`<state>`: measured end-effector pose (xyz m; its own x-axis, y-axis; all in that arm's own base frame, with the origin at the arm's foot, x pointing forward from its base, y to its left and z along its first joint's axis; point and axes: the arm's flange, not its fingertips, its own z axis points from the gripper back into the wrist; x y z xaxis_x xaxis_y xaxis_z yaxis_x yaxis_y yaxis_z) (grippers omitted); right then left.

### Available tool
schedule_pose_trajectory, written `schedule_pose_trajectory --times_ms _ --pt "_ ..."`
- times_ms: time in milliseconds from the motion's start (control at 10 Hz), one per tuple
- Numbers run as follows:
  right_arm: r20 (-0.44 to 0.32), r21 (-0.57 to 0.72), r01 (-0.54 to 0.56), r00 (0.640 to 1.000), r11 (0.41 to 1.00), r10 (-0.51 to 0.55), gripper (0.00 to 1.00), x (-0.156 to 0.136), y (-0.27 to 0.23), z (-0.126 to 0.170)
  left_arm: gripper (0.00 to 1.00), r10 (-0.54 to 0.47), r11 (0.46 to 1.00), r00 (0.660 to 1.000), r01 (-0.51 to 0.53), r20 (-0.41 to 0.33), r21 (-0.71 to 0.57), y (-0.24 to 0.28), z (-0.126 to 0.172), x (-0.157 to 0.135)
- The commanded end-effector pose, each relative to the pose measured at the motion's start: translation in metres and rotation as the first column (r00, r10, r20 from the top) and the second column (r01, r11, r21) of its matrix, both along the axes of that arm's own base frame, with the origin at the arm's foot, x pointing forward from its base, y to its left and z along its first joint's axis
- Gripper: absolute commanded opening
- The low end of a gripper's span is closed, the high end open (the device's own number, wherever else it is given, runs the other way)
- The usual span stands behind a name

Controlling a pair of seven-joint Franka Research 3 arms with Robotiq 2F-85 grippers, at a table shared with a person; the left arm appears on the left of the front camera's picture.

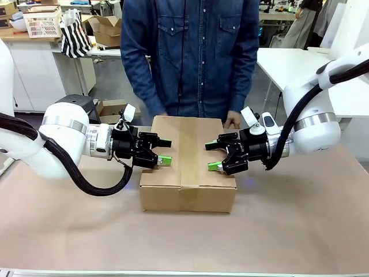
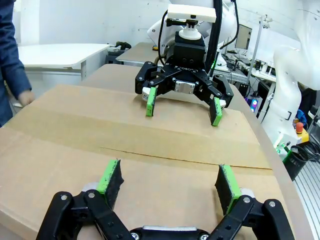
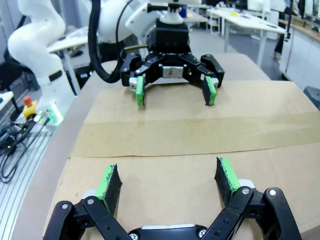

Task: Pack the gift set into the box.
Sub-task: Press and hold the closed box until the human finishes sealing it.

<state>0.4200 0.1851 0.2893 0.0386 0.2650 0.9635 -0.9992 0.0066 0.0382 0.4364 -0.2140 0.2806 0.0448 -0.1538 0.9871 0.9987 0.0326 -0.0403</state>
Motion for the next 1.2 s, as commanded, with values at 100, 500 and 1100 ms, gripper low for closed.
schedule_pose_trajectory --times_ms 100,500,1100 --pt "0.013 -0.003 -0.001 1.000 1.000 0.001 1.00 -0.0009 -0.0005 -0.0008 1.00 -0.002 1.000 1.000 0.002 0.005 0.015 0.0017 0.0002 0.0000" --pt "0.013 -0.003 -0.001 1.000 1.000 0.001 1.00 -0.0009 -0.0005 -0.0008 1.00 -0.002 1.000 1.000 0.002 0.005 0.015 0.0017 0.0002 0.0000" --pt "0.013 -0.003 -0.001 1.000 1.000 0.001 1.00 -0.0009 -0.0005 -0.0008 1.00 -0.002 1.000 1.000 0.002 0.005 0.015 0.0017 0.0002 0.0000"
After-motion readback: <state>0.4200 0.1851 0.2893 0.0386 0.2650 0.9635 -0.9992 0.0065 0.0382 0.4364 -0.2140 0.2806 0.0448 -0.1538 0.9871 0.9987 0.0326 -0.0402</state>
